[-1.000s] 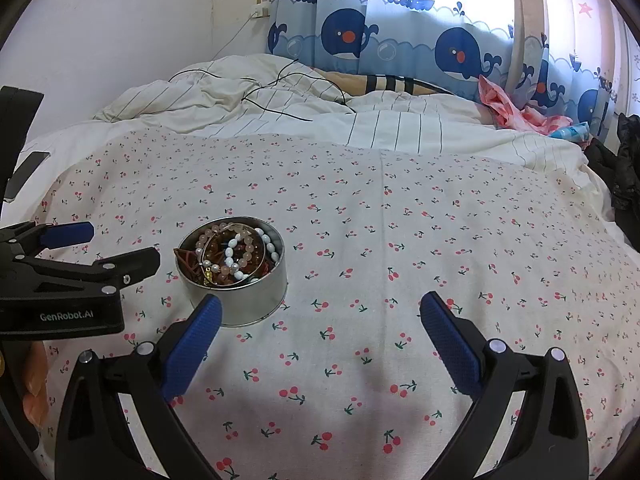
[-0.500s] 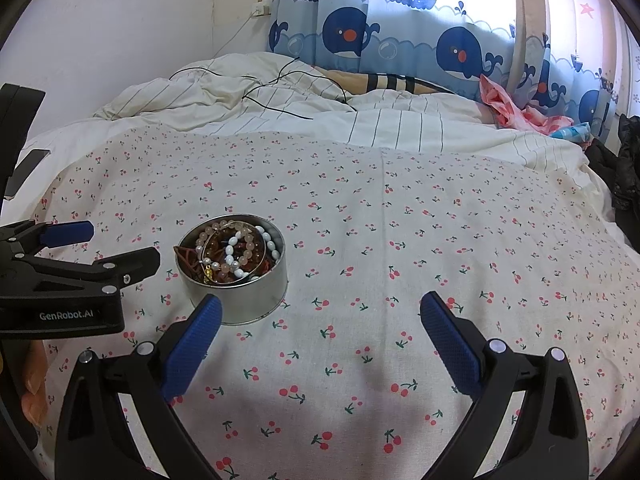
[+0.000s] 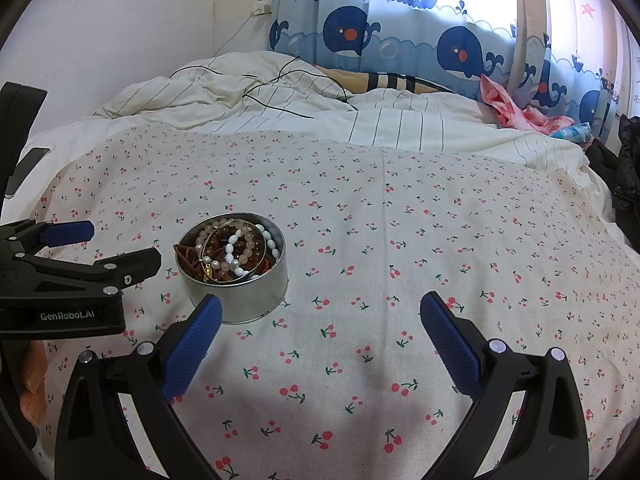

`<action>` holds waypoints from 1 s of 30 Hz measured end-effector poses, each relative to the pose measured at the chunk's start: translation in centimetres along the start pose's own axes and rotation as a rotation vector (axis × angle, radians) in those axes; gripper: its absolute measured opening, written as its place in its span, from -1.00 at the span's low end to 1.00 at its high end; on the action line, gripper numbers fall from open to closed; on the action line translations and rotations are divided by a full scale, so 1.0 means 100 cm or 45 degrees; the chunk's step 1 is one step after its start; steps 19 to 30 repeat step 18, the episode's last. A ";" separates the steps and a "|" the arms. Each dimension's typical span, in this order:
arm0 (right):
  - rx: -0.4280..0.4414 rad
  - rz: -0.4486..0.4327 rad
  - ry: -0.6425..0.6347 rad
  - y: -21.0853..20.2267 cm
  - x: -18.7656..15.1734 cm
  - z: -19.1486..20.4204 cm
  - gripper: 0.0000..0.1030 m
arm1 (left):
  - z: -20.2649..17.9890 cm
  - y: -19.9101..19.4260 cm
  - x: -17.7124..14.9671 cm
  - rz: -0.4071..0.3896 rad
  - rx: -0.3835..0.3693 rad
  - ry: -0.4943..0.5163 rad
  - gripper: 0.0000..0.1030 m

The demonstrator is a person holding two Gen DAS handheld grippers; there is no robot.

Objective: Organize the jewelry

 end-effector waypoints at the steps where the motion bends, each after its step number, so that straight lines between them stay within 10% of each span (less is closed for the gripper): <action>1: 0.000 0.000 0.000 0.000 0.000 0.000 0.85 | 0.000 0.001 -0.001 -0.008 -0.021 -0.010 0.85; 30: -0.001 0.004 -0.003 0.004 -0.002 -0.001 0.85 | 0.003 0.008 -0.004 0.075 -0.017 -0.021 0.85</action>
Point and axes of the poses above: each gripper's, at about its wrist camera, not at the fingertips, and y roughly the way its jaws point, z to its left, x to its top, the point moved 7 cm from there along y, roughly the way its jaws point, and after that the axes turned 13 degrees about -x, right-handed, at the moved point
